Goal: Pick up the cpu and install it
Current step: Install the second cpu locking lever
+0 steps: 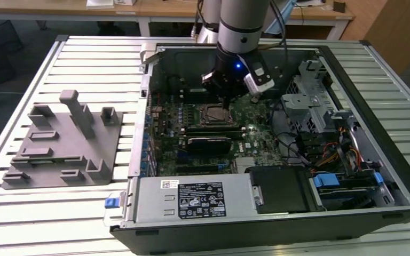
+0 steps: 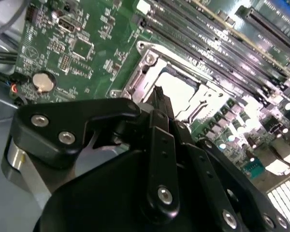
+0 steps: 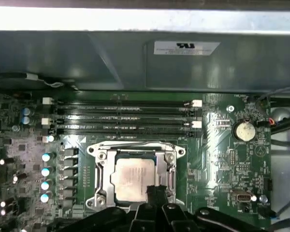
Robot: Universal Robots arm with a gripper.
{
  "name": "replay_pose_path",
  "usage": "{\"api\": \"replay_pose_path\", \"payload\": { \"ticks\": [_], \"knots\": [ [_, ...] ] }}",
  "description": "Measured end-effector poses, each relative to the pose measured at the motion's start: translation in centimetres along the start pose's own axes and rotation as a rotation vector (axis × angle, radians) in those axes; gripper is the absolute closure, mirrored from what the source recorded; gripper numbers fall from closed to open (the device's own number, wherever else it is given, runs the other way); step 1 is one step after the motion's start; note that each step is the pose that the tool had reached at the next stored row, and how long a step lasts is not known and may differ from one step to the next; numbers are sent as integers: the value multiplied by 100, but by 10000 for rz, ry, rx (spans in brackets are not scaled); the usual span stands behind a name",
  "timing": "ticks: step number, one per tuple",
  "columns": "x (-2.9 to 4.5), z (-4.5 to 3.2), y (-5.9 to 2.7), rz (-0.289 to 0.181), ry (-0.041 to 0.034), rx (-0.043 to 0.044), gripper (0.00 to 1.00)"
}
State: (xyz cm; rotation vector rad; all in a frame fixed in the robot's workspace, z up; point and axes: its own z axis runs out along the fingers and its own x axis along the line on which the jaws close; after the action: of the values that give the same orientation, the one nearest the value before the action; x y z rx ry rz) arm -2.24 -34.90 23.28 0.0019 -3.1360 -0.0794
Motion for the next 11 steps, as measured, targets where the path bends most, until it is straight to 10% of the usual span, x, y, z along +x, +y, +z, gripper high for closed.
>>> {"api": "replay_pose_path", "payload": {
  "ticks": [11],
  "knots": [
    [5,-12,-216,-2,1,-12,89]
  ]
}}
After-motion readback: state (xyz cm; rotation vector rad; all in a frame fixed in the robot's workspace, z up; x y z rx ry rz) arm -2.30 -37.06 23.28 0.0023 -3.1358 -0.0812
